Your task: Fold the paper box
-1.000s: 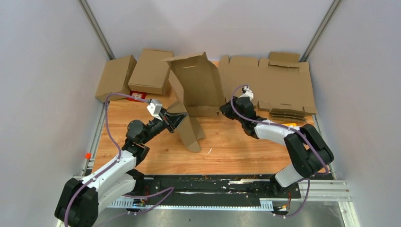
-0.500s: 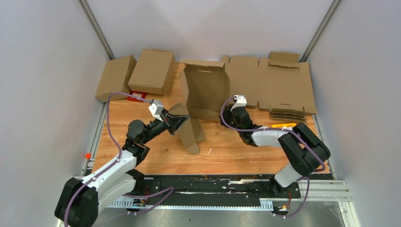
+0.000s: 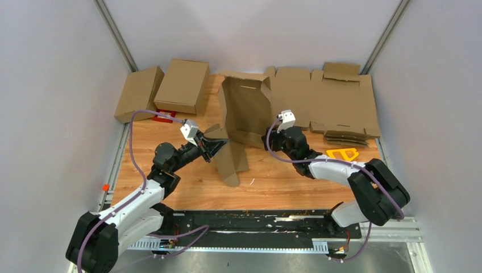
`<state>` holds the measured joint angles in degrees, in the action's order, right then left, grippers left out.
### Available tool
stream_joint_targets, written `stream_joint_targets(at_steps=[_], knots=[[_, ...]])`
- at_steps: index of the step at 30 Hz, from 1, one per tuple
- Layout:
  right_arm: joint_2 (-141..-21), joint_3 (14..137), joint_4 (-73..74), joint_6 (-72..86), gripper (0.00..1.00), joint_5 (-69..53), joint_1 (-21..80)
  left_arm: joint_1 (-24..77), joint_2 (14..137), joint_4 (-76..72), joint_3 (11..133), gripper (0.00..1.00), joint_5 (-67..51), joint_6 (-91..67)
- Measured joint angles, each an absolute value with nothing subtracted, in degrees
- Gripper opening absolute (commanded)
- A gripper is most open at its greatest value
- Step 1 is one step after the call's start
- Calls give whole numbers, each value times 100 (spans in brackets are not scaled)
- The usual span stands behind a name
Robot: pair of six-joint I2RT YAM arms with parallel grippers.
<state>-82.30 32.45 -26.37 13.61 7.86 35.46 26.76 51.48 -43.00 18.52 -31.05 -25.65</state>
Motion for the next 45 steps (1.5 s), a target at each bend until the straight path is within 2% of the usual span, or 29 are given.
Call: stream_joint_targets(at_steps=[9, 13, 20, 22, 31, 35, 45], knots=[[-8230, 3413, -2541, 1181, 84, 3, 3544, 2676, 5148, -4300, 1859, 0, -3103, -2539], [-8228, 3420, -2366, 1109, 87, -440, 3468, 2676, 5148, -4298, 1859, 0, -3105, -2532], [-8254, 3535, -2119, 886, 76, -856, 3310, 2676, 5140, -4206, 1890, 0, -3100, -2488], [-8311, 3583, -2088, 856, 64, -869, 3304, 2676, 5129, -4176, 1892, 0, -3098, -2464], [-8527, 3684, -1931, 834, 56, -760, 3301, 2676, 5122, -4136, 1894, 0, -3103, -2412], [-8654, 3800, -1907, 864, 43, -572, 3301, 2676, 5122, -4134, 1894, 0, -3103, -2414], [-8807, 4018, -1691, 954, 41, -169, 3391, 2681, 5124, -4132, 1894, 0, -3103, -2412]])
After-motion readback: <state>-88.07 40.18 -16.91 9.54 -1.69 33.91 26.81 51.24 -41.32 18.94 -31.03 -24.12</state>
